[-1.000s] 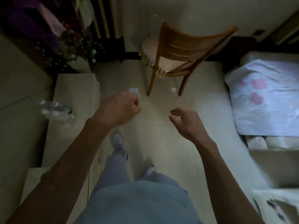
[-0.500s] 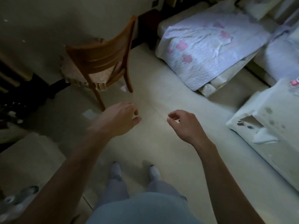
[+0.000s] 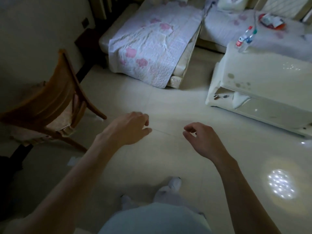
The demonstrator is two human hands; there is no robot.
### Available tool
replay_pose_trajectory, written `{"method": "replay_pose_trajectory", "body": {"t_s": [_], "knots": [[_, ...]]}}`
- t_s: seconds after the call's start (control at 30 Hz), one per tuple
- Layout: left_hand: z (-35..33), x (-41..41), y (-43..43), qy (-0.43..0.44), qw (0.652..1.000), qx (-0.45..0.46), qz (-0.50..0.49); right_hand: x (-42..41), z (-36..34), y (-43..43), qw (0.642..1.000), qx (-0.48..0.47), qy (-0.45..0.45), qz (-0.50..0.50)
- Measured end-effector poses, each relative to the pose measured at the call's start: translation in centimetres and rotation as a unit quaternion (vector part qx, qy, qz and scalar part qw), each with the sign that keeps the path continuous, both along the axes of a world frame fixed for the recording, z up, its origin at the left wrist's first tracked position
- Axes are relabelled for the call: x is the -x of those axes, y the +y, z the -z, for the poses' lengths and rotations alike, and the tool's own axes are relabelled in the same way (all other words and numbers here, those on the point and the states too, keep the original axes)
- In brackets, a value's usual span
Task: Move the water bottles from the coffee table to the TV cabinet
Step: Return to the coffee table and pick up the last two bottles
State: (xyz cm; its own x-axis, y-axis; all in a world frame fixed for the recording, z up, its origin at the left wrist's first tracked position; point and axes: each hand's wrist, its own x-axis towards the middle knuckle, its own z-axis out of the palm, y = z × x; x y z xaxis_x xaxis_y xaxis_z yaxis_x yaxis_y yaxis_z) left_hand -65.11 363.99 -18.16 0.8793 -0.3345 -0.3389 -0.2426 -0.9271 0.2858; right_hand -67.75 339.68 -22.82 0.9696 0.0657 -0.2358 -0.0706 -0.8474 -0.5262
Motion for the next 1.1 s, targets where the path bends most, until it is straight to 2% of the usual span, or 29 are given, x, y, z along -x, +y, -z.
{"method": "replay_pose_trajectory", "body": {"t_s": [0.2,0.53,0.83,1.1], "knots": [[-1.1,-3.6,-9.1,-0.011,0.998,-0.005,0.068,-1.7,-1.1,-7.8,0.999,0.012,-0.005,0.046],[-1.8,-9.4,-19.6,-0.028,0.992,-0.016,0.124,-5.7,-2.7,-18.4,0.997,0.060,0.016,0.037],[-0.7,-15.7,-21.4,0.000,0.989,-0.035,0.145,-10.3,-1.3,-20.2,0.997,0.040,0.035,0.060],[1.5,-26.8,-20.7,0.027,0.984,-0.027,0.172,-19.2,-1.1,-19.0,0.993,0.058,0.041,0.097]]}}
